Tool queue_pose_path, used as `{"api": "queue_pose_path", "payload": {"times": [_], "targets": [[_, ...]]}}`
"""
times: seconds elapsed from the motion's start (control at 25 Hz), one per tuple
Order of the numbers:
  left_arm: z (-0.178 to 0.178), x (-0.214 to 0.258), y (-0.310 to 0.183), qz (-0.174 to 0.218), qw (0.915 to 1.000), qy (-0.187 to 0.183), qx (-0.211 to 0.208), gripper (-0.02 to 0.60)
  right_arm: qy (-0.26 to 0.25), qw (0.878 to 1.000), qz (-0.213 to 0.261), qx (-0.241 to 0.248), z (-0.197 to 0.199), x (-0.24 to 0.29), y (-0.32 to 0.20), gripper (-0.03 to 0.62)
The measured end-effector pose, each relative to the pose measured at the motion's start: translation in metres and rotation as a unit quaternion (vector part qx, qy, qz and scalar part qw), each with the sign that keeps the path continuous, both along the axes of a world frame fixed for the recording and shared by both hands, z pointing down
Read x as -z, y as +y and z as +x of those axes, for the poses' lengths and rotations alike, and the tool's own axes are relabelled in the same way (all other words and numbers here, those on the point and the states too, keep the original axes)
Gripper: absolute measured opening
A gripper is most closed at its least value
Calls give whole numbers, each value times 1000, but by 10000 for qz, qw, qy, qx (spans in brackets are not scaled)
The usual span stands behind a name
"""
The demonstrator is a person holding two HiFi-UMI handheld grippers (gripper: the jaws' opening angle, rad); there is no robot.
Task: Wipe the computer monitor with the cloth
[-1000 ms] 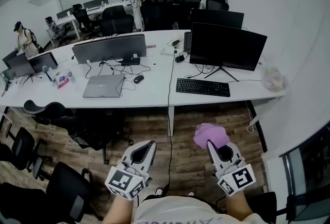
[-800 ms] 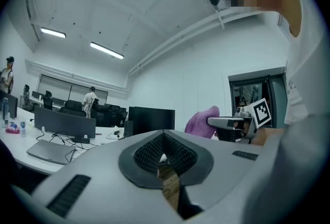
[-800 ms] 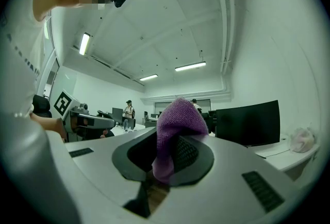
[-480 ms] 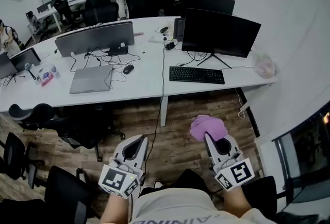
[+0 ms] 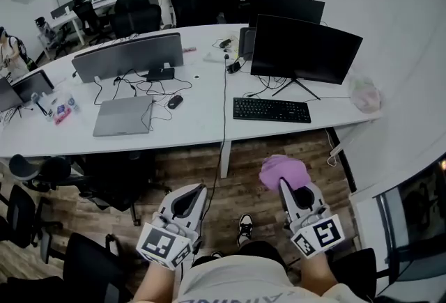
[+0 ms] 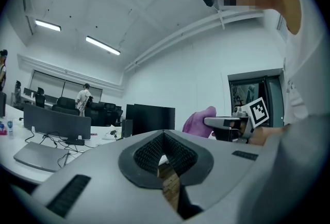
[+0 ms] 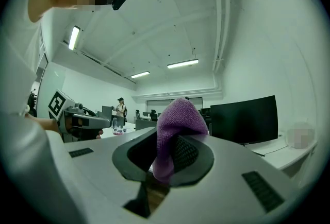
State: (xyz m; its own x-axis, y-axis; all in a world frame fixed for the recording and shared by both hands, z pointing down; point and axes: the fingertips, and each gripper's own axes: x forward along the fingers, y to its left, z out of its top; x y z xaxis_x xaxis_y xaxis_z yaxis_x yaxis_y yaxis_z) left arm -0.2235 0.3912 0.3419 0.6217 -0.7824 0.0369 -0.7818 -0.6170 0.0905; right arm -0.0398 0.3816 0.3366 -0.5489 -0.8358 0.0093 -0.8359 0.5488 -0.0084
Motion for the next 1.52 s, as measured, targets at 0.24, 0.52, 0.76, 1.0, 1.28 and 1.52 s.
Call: {"api": "queue_pose_path", "payload": {"times": [0.24, 0.52, 0.76, 1.0, 1.28, 1.52], "targets": [[7, -2, -48, -14, 9999, 1, 103, 5, -44, 9999, -35, 128, 6, -5, -53, 55], [32, -3, -107, -97, 9996, -32, 261, 5, -135, 9993, -224, 254, 30, -12, -120, 55], [56, -10, -154, -111, 9991, -52, 418, 5, -152, 9988, -275, 373, 56, -18, -174, 55], [73, -21, -198, -233, 9980, -31, 581, 5, -129, 9970, -528, 552, 73, -36, -217, 55], [82, -23, -231, -313, 9975, -139, 614, 5, -271, 9955, -658, 634, 78, -44, -251, 55], [80, -30, -270, -360, 9980, -93, 510, 5, -209, 9963, -649, 520, 78, -47, -286, 55]]}}
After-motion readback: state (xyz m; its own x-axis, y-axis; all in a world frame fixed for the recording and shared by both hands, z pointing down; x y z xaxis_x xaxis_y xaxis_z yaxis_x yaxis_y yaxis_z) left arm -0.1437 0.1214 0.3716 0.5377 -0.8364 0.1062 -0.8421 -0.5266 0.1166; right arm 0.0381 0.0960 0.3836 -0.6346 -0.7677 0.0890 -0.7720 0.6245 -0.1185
